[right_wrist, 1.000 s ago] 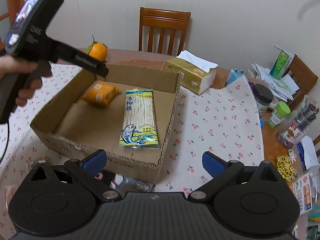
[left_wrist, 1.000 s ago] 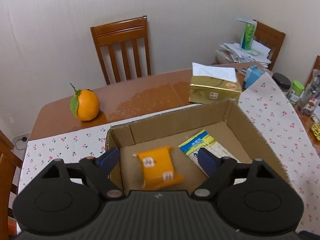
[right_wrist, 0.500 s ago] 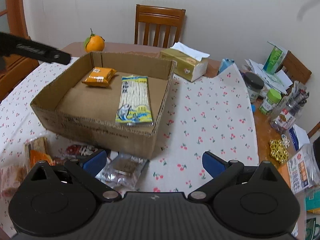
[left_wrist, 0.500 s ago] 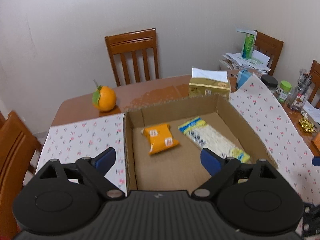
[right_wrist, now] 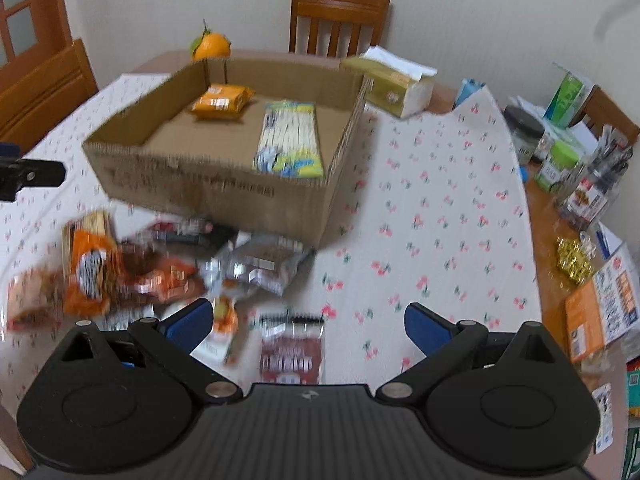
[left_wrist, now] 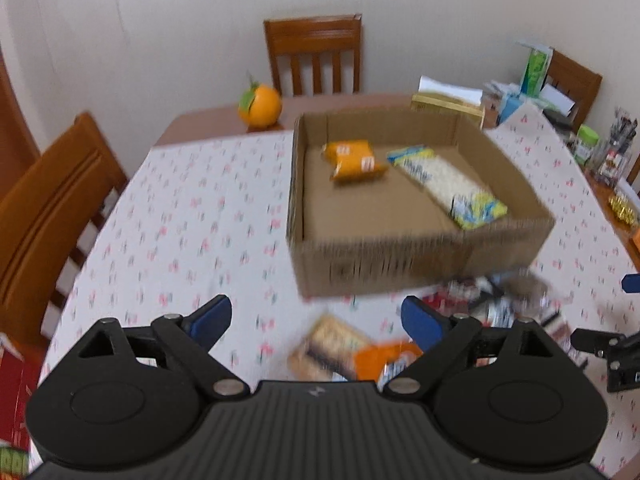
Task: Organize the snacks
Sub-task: 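Withdraw both tools from the box back toward the snack pile, then grasp the round pastry with the left tool while the right tool grasps the red jerky packet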
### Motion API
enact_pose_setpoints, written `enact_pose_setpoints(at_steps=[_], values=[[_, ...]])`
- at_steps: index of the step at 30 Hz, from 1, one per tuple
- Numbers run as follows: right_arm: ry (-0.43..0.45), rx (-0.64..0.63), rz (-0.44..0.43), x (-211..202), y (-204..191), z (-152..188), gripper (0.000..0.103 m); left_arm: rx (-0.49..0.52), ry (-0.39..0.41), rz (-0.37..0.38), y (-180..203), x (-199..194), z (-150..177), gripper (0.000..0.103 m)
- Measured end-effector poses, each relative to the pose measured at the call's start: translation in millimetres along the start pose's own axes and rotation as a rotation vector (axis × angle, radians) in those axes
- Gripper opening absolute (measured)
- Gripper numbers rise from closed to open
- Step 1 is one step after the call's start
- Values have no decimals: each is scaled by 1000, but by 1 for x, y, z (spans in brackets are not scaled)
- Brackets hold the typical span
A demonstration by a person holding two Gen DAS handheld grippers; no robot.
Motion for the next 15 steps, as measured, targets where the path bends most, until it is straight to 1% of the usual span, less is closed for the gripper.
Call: enact_pose_setpoints(at_steps=[4, 7, 11, 13, 15], values=[[-61, -9, -8, 12, -2, 20, 103, -11, -50, -11, -1, 3, 25, 92], [-98, -8, -12, 20, -3, 33, 103, -19, -84, -21, -1, 7, 38, 92], [-129, 6, -27, 30, -3, 45, 103, -28, -114, -40, -1, 10, 53, 92], [-134, 11, -35, 33, -4, 49, 103, -28, -123, -28, -1, 11, 59, 92], [-140, 16, -47, 37, -5, 51, 103, -28, -129, -31, -2, 12, 65, 92]])
Point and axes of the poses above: each gripper's, at about its wrist camera, not at the fingertips, and x roughly the way its jaws point, y to its right, z to its underside, the point moved 4 cm from there along x, roughly the way its jaws point, and after that the axes turned 5 degrees about -y, right-handed, at the moved point
